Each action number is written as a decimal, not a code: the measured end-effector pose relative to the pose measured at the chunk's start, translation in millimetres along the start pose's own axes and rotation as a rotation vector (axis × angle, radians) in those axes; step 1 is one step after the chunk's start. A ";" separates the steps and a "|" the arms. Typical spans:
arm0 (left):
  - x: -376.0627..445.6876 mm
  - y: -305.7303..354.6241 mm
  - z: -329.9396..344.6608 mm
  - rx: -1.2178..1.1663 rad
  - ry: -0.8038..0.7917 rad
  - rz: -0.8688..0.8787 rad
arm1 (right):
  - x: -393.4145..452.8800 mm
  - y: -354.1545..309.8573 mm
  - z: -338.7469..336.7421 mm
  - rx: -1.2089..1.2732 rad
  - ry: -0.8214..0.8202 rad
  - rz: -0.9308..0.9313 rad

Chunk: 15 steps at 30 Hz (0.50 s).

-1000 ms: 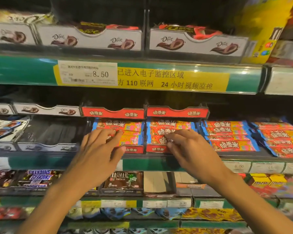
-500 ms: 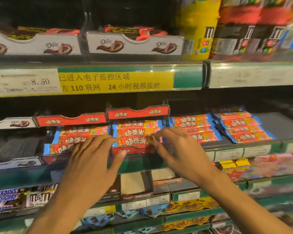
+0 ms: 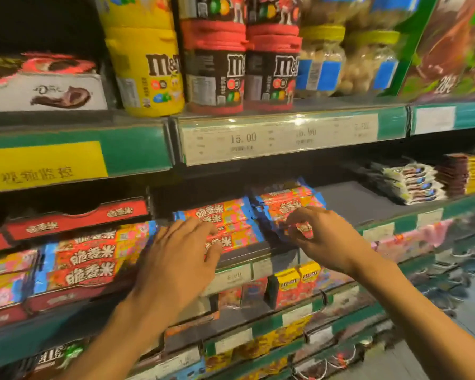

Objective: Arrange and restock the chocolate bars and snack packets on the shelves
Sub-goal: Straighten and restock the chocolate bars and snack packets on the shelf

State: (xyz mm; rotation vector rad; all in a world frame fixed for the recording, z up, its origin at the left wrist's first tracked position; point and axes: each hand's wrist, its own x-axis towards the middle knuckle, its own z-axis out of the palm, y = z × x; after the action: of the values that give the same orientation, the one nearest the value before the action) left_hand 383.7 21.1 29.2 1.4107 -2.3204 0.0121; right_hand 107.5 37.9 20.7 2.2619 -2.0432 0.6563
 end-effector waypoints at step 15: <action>27.5 21.1 31.4 -0.010 -0.152 -0.128 | 38.7 66.4 -8.5 -0.027 -0.300 -0.175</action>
State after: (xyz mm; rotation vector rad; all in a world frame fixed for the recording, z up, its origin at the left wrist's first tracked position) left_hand 343.9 1.1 14.7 1.6034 -2.3402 -0.1491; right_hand 43.6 -5.5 23.7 2.6200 -1.9148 0.2912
